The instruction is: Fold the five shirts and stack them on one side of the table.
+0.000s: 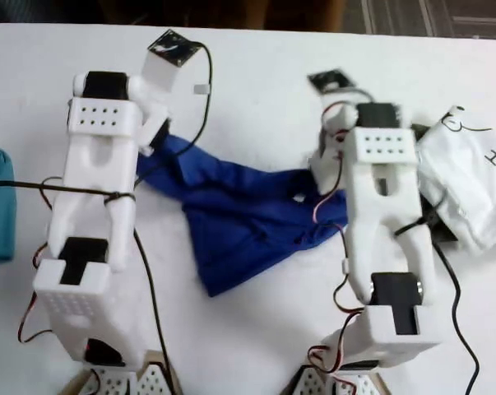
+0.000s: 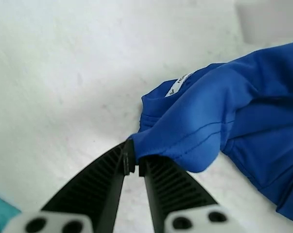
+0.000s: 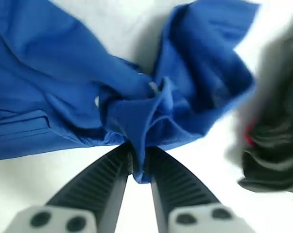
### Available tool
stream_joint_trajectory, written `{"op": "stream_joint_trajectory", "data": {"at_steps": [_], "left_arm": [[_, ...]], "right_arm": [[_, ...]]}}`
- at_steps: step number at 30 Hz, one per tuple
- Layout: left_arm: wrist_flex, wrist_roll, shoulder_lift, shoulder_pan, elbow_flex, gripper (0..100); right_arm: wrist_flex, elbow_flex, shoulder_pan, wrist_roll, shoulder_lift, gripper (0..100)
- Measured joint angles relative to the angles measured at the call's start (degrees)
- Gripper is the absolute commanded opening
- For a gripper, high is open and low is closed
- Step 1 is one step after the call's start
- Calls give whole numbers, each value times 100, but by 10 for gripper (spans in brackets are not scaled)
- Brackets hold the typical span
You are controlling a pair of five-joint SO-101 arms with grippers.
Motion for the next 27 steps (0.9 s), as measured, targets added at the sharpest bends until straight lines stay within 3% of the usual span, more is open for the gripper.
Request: {"op": "stream_joint_trajectory", "data": {"at_steps": [13,20,27], "left_arm": [[316,440,-193,-589,-466,27],[1011,598,-1319,-703,-1363,27],[1116,853,-2927,-1002,-1899,27]], "right_arm": [[492,-2040,343,0,-62,18],[492,-2400,440,0,-826,18],[510,-2400,782,0,-2180,18]]}}
